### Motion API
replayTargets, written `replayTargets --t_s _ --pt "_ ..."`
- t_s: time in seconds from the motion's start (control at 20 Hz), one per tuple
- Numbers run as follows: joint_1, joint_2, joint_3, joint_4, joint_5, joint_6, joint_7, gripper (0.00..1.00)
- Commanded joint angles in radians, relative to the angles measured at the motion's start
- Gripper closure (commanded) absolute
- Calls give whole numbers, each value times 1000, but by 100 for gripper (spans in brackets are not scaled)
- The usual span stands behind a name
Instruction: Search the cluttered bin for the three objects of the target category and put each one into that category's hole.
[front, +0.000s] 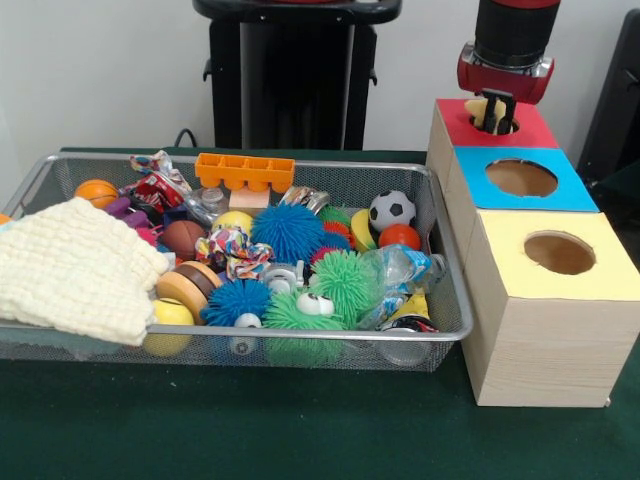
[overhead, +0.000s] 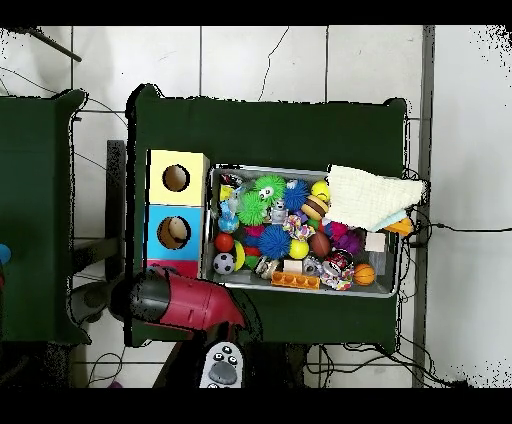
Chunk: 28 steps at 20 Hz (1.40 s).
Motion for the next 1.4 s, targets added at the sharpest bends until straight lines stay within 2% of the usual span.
replayTargets --t_s 0.05,0.75,0.8,1.4 --pt "-49 -20 49 -87 17 13 146 100" --pt "-62 -31 66 -59 20 -30 151 100" --pt "-60 -32 64 -59 19 -32 154 0" --pt "-63 -32 59 -70 13 -15 148 0"
